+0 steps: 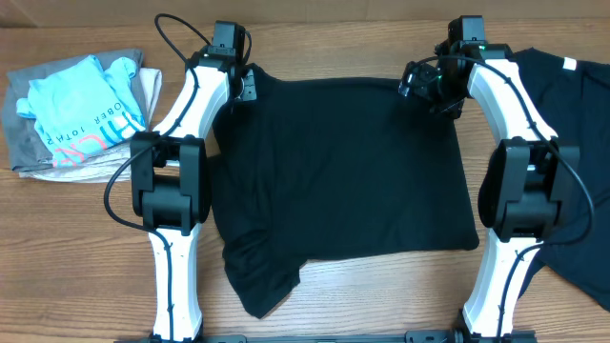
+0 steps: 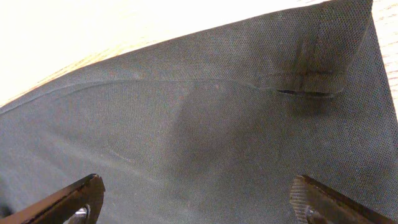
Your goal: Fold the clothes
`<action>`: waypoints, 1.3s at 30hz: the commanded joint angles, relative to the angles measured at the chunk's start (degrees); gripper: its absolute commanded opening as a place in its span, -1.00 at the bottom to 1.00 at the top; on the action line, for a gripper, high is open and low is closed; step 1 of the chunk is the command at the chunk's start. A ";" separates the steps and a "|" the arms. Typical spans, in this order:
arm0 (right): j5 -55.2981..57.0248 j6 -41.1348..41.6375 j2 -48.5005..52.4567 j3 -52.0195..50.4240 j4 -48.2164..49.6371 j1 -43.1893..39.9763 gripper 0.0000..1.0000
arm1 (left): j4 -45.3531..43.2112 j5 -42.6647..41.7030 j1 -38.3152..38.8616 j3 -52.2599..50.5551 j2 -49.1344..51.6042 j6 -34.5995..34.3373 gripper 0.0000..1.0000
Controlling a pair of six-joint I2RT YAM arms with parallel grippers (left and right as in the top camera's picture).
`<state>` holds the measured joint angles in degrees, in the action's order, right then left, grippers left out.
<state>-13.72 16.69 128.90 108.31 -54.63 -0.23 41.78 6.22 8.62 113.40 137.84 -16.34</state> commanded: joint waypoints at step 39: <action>-0.52 0.00 0.13 -0.35 0.28 0.44 1.00 | -19.43 1.68 -0.35 4.52 7.65 -0.11 -0.92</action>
<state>-13.74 16.69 128.90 108.31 -54.59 -0.21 22.13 7.38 8.58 114.45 143.65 -16.73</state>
